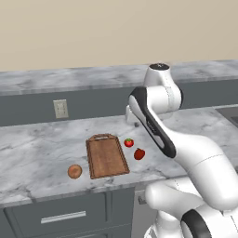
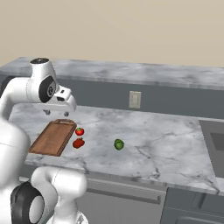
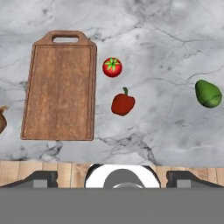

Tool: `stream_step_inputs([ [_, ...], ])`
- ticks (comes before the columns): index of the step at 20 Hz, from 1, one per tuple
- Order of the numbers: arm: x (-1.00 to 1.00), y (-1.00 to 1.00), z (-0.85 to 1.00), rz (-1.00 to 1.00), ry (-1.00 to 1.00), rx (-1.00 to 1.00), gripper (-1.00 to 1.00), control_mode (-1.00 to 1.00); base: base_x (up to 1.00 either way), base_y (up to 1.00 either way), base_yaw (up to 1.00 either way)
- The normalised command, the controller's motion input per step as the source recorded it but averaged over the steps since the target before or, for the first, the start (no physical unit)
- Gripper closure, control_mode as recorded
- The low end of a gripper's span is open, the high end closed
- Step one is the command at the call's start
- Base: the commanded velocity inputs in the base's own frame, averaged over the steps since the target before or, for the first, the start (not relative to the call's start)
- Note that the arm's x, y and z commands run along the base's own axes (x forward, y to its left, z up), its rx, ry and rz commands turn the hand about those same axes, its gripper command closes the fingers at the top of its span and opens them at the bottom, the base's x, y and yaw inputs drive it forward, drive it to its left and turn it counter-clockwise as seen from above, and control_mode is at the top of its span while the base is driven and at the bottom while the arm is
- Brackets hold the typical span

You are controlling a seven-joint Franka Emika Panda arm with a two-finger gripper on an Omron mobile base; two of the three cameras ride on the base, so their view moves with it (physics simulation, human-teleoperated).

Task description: Place the avocado, onion, tomato, and bell pepper on the cutting board.

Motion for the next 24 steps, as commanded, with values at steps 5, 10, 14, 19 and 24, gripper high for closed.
stream_step_inputs([
  [5, 0.16, -0.03, -0.31, 0.00, 0.04, 0.00, -1.00, -1.00, 0.00, 0.00, 0.00],
  [10, 0.08, -0.15, -0.23, 0.00, 0.00, 0.00, -1.00, -1.00, 0.00, 0.00, 0.00],
  [14, 0.04, -0.16, -0.17, 0.00, 0.00, 0.00, -1.00, -1.00, 0.00, 0.00, 0.00],
  [19, 0.21, -0.03, -0.27, 0.00, 0.03, 0.00, -1.00, -1.00, 0.00, 0.00, 0.00],
  [24, 0.29, -0.01, -0.28, 0.00, 0.05, 0.00, -1.00, -1.00, 0.00, 0.00, 0.00],
])
